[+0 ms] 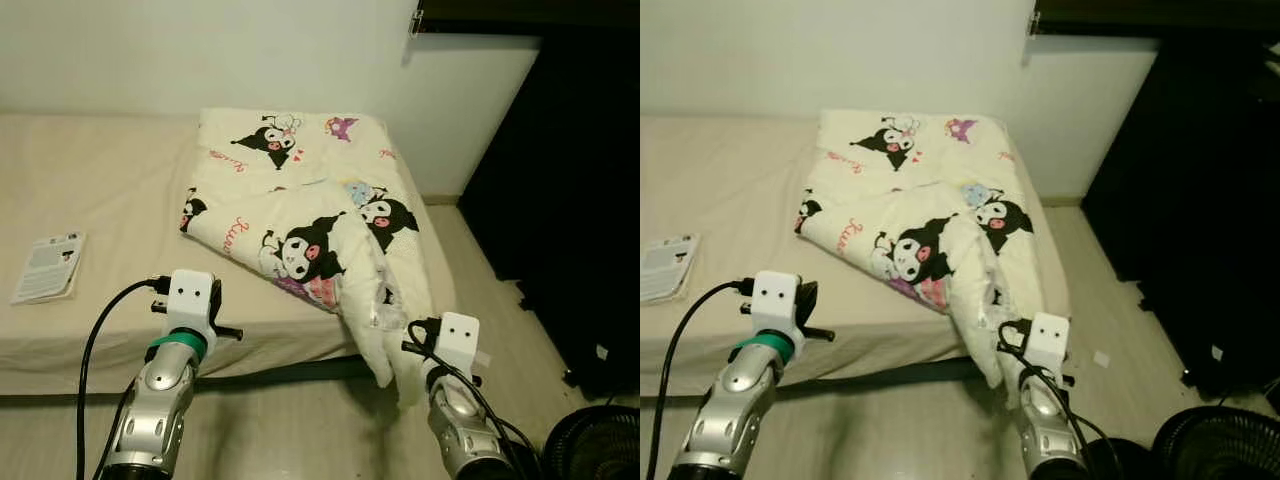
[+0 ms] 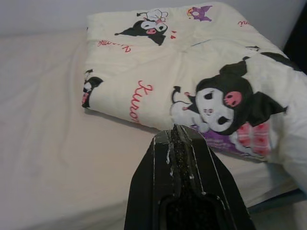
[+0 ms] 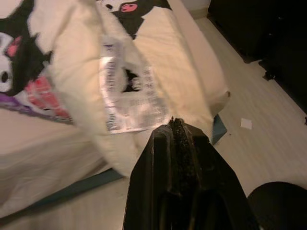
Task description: Clean up the room
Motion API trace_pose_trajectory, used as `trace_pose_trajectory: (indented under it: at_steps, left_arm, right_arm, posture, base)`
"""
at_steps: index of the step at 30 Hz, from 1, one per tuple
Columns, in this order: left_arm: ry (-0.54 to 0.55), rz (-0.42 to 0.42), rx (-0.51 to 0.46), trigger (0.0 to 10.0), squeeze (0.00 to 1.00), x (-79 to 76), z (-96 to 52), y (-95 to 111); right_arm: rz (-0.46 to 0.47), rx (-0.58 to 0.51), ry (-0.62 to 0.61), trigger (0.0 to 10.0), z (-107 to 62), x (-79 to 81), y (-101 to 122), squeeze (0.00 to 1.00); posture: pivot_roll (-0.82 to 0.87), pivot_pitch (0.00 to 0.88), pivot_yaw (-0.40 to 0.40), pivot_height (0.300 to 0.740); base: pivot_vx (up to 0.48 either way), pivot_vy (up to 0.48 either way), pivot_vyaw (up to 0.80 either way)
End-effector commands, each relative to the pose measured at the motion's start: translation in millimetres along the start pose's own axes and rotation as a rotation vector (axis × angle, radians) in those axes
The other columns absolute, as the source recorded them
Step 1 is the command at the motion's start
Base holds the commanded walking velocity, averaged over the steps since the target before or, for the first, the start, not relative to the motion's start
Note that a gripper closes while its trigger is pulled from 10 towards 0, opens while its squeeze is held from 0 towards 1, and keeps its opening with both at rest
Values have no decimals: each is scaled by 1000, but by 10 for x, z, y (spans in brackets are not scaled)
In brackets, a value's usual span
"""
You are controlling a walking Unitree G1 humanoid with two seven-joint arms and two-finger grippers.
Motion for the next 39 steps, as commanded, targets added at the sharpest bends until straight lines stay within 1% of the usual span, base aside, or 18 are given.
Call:
trace_pose_trajectory:
  at_steps: [1,9,10,14,21,39]
  left_arm:
    - [5,30,17,10000,0,30,-17,-40]
    - [2,55,13,10000,0,29,-15,-28]
    - [5,62,21,10000,0,39,-14,-36]
    - [2,65,21,10000,0,37,-13,-34]
    - [-4,69,19,10000,0,41,-11,-28]
    - [10,50,26,10000,0,85,-17,-41]
  right_arm:
    - [11,27,8,10000,-18,32,-74,0]
    - [10,24,15,10000,-17,48,-70,0]
    - [27,19,12,10000,-13,47,-56,0]
    - [42,16,9,10000,-4,39,-40,0]
    - [48,16,8,10000,-1,39,-37,0]
    - [70,31,-3,10000,-9,25,-81,0]
  posture:
    - [138,7,-30,740]
    - [147,5,-42,740]
    - [147,5,-42,740]
    - [147,5,-42,740]
    - [150,0,-42,740]
    - [154,0,-40,740]
  base:
    - [0,0,0]
    - [0,0,0]
    - [0,0,0]
    - [0,0,0]
    - [0,0,0]
    - [321,0,0]
Point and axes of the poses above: a point about 5 cm out from each wrist's last joint towards the gripper, its own z axis pointing out of the wrist towards the gripper, its own y axis along the axis of the wrist's last joint, x = y × z, the point moved 5 cm from there along z, pointing out of the wrist towards the gripper, and after that the axes turned 11 degrees about -z, right-handed, at the moved point
